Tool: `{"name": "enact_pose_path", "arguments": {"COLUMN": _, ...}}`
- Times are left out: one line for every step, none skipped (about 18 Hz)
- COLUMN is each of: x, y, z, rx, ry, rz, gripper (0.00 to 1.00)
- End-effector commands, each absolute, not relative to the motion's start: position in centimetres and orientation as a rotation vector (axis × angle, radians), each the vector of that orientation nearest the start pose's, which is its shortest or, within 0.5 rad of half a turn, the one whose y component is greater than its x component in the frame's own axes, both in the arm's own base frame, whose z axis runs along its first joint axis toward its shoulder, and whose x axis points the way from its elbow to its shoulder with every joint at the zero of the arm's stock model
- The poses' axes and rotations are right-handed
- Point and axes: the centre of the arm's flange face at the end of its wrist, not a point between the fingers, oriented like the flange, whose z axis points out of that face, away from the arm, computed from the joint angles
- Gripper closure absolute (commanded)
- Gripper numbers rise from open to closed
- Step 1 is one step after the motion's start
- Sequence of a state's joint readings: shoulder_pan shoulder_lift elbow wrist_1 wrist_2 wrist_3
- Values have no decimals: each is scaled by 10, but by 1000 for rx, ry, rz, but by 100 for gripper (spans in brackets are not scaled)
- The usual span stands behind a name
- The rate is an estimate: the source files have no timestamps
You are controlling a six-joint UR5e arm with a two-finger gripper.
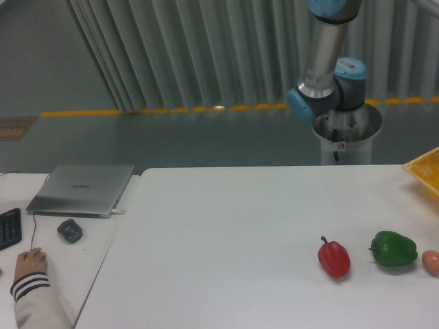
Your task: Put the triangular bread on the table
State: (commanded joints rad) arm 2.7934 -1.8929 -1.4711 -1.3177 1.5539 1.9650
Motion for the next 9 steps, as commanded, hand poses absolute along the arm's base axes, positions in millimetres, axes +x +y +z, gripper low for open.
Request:
{"name": "enact_pose_path", "arguments": {"x": -536, "y": 339, "z": 382, "rx": -2911, "ry": 1136, "rz": 46, "gripper": 0}}
{"name": "enact_pose_path", "arguments": {"x": -536, "y": 338, "z": 382, "rx": -2911, "ry": 1133, "rz": 44, "gripper": 0}}
{"name": "enact_pose_path", "arguments": {"x": -536, "y": 338, "z": 382, "rx": -2912, "ry": 1134, "rz": 41, "gripper": 0}}
{"name": "enact_pose_path", "arguments": {"x": -536, "y": 338, "z": 383, "rx": -2912, "ry": 1134, "rz": 41, "gripper": 0}}
{"name": "enact_pose_path", "arguments": {"x": -535, "y": 339, "z": 384, "rx": -2911, "ry": 1136, "rz": 44, "gripper": 0}}
{"name": "enact_pose_path", "arguments": {"x": -535, "y": 339, "z": 383, "rx": -2911, "ry": 1136, "rz": 41, "gripper": 0}}
{"name": "enact_pose_path", "arguments": {"x": -533, "y": 337, "z": 380, "rx": -2913, "ry": 1134, "rz": 34, "gripper": 0}}
{"name": "enact_pose_path", "arguments": {"x": -536, "y": 330, "z": 379, "rx": -2920, "ry": 1117, "rz": 30, "gripper": 0}}
{"name": "enact_pose_path", "arguments": {"x": -541, "y": 317, "z": 377, "rx": -2933, "ry": 1080, "rz": 23, "gripper": 0}}
